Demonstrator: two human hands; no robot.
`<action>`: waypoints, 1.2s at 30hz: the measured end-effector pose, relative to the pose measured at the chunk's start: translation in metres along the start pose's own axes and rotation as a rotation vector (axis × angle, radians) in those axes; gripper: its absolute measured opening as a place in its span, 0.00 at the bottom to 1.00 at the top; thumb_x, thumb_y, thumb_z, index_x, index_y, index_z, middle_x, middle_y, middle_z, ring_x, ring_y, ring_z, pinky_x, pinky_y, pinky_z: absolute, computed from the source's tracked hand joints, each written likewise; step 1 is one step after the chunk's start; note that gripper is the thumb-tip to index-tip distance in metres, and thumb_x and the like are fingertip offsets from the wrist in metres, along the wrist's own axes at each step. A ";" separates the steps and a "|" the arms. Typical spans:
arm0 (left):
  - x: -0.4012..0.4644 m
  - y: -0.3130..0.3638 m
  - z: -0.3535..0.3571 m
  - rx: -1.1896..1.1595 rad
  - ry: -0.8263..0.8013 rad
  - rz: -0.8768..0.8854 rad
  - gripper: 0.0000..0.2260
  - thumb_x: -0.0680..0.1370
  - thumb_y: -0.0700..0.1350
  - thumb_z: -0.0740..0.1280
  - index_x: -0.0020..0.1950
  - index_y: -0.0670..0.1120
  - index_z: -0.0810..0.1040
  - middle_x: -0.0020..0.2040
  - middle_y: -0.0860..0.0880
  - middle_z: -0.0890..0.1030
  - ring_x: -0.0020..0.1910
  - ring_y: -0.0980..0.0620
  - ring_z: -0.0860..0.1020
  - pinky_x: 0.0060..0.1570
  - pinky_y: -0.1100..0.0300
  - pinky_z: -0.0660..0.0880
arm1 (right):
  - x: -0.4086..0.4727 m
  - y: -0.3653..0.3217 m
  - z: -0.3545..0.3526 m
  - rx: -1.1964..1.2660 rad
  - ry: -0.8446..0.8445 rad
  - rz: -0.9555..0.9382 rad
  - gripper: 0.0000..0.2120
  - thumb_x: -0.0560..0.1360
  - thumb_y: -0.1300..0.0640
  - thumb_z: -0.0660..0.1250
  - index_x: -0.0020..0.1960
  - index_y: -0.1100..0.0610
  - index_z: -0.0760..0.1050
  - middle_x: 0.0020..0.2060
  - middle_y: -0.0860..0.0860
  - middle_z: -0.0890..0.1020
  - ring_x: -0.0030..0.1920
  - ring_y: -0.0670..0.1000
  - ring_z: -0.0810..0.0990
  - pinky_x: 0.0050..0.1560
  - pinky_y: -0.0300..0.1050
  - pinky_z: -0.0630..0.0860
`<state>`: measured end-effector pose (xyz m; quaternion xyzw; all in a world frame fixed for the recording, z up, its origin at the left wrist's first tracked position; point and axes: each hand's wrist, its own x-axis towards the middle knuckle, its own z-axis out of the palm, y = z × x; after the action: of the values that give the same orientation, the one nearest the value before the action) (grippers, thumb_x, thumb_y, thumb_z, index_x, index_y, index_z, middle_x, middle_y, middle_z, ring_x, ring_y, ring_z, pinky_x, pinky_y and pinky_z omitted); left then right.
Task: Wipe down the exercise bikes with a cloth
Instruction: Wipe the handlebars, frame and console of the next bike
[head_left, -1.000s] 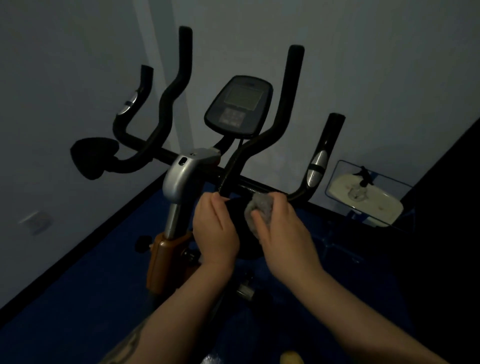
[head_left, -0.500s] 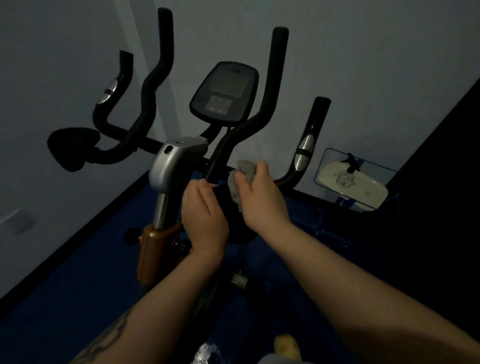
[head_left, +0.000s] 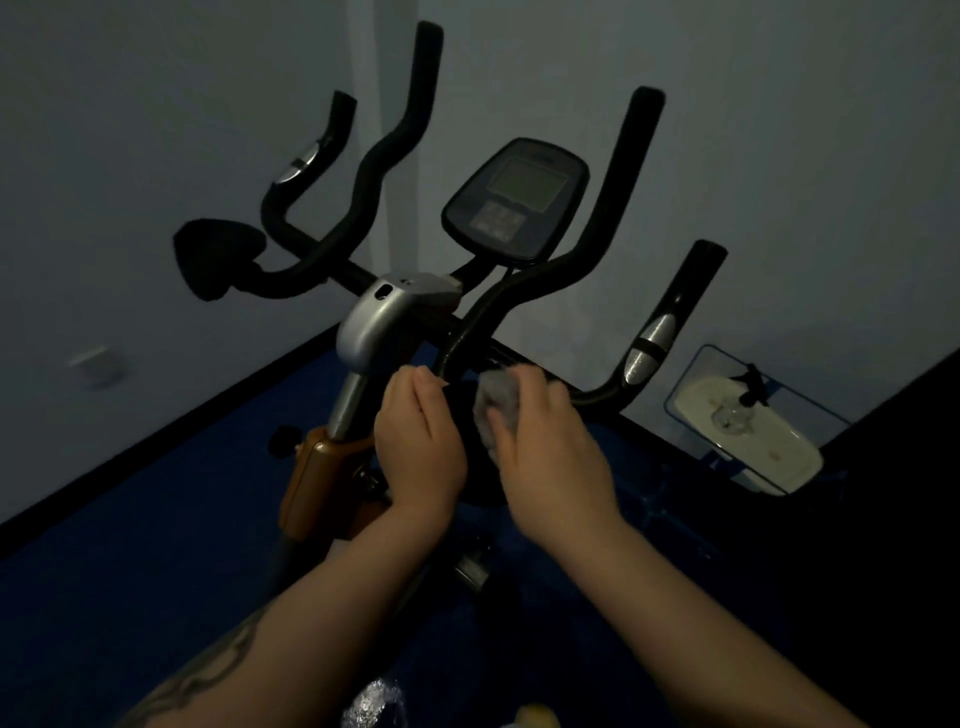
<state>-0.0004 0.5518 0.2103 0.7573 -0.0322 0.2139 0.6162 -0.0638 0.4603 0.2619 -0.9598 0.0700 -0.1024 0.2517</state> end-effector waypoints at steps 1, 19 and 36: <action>-0.001 -0.001 0.000 0.000 0.009 -0.005 0.15 0.81 0.50 0.50 0.37 0.49 0.67 0.33 0.49 0.71 0.31 0.54 0.69 0.33 0.58 0.67 | -0.011 0.004 -0.003 -0.029 0.010 -0.012 0.12 0.80 0.46 0.53 0.62 0.48 0.61 0.53 0.49 0.71 0.48 0.49 0.75 0.40 0.46 0.75; 0.016 0.049 0.006 0.290 -0.020 0.183 0.07 0.76 0.51 0.60 0.40 0.52 0.74 0.40 0.54 0.75 0.41 0.55 0.72 0.45 0.57 0.65 | 0.043 0.066 -0.076 0.056 -0.052 -0.224 0.13 0.78 0.49 0.62 0.61 0.47 0.66 0.51 0.44 0.74 0.54 0.48 0.75 0.55 0.45 0.69; 0.009 0.034 0.014 0.764 -0.041 0.356 0.10 0.74 0.45 0.58 0.52 0.49 0.75 0.47 0.50 0.77 0.44 0.51 0.74 0.43 0.57 0.66 | 0.086 0.070 -0.036 -0.382 -0.401 -0.403 0.21 0.80 0.42 0.52 0.64 0.54 0.65 0.53 0.54 0.79 0.48 0.56 0.78 0.46 0.49 0.74</action>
<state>0.0017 0.5320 0.2427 0.9181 -0.0929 0.2984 0.2436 0.0057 0.3667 0.2716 -0.9852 -0.1540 0.0557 0.0507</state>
